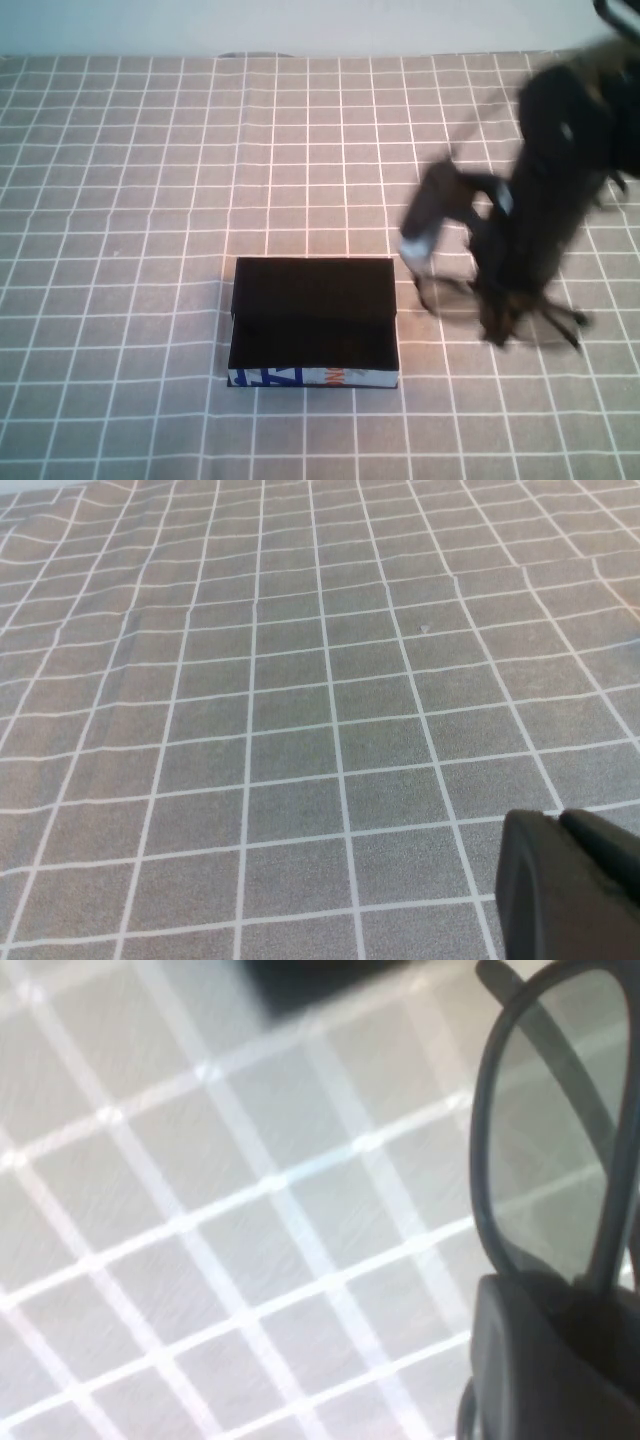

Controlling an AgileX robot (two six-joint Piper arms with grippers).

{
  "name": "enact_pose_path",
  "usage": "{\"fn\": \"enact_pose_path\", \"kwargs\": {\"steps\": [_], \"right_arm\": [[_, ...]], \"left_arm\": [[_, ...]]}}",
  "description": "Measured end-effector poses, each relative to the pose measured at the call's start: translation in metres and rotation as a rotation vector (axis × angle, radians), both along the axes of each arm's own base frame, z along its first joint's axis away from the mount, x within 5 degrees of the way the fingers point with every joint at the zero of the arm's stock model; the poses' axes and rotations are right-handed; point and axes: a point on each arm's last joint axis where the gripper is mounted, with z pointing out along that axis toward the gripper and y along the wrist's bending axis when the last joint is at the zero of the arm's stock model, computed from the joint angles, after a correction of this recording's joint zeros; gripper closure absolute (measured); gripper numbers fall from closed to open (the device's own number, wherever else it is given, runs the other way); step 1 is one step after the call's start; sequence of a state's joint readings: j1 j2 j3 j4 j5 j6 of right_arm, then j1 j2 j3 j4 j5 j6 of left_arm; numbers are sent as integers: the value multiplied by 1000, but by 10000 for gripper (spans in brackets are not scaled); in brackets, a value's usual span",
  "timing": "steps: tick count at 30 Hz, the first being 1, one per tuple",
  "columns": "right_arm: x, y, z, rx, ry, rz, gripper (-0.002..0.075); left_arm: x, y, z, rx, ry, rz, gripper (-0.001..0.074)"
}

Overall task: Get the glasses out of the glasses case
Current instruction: Place the glasses on the table

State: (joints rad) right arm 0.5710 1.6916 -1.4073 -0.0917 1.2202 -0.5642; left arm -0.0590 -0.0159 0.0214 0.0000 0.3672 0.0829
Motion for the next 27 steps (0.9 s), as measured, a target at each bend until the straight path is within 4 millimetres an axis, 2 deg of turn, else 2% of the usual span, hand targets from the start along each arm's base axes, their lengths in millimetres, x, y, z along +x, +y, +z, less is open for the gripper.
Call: {"fn": "enact_pose_path", "kwargs": {"steps": [5,8,22,25,27], "right_arm": [[-7,-29,-45,1,105,-73,662],[-8,-37,-62,28,115,-108,662],[9,-44,-89,76,139,-171,660],[12,-46,-94,79,136,-183,632],[15,-47,-96,80,133,-189,582]], "left_arm": [[0,0,0,0,0,0,739],[0,0,0,0,0,0,739],[0,0,0,0,0,0,739],[0,0,0,0,0,0,739],[0,0,0,0,0,0,739]]}}
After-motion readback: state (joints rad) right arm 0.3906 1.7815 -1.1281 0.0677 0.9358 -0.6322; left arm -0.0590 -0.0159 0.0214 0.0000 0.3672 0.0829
